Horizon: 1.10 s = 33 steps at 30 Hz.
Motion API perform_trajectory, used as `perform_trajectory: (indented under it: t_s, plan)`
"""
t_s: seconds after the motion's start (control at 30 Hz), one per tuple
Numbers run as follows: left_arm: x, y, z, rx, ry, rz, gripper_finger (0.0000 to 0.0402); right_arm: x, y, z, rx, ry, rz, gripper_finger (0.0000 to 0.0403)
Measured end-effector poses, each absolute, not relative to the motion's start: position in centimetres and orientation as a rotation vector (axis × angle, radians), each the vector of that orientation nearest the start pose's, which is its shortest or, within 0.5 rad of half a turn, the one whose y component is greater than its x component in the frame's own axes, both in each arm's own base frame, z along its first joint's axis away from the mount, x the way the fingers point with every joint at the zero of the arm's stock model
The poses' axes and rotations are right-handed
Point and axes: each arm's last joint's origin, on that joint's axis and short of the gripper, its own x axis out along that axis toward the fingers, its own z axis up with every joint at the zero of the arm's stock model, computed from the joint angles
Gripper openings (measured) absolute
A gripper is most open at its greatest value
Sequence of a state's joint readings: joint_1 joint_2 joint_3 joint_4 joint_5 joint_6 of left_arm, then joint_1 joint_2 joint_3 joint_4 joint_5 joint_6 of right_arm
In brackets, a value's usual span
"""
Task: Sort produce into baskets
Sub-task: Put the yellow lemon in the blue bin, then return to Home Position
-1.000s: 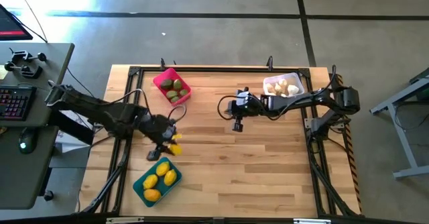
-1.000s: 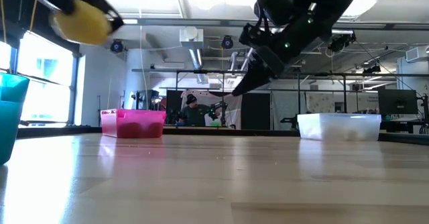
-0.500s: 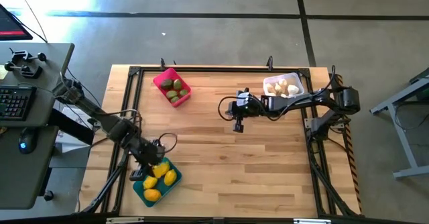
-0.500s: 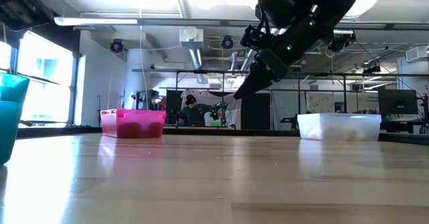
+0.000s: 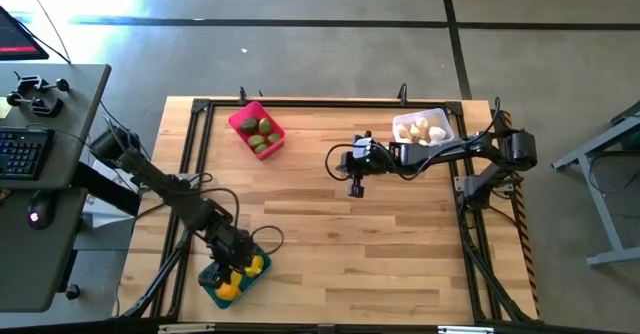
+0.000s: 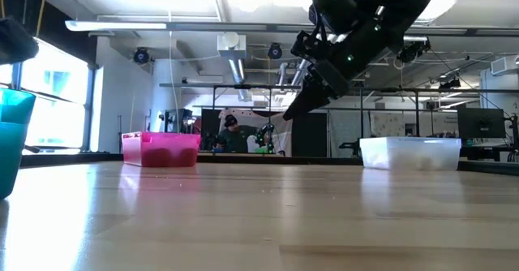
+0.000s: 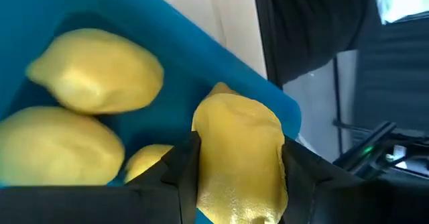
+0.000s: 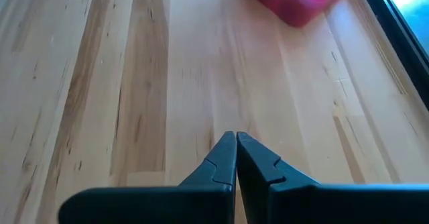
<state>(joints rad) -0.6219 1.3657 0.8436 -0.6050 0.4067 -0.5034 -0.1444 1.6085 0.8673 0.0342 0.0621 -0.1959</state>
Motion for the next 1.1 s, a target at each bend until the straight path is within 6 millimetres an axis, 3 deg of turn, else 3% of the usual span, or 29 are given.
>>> perform_trajectory:
  t_s: [0.47, 0.73, 0.9, 1.1]
  plan:
    - [20.8, -14.6, 20.1, -0.347, 1.372, -0.556, 0.0212, 32.0, -4.8, 18.2, -0.167, 0.742, -0.11, 0.0]
    - [20.5, -14.2, 20.1, -0.31, 1.39, -0.566, 0.0223, 31.9, -4.8, 18.2, -0.166, 0.75, -0.108, 0.0]
    - [20.4, -12.8, 21.1, -0.231, 1.327, -0.556, 0.017, 32.0, -4.7, 18.2, -0.215, 0.749, -0.066, 0.0]
    - [21.2, -9.1, 22.1, -0.137, 1.189, -0.54, 0.0023, 32.3, -5.1, 18.6, -0.244, 0.681, -0.025, 0.0]
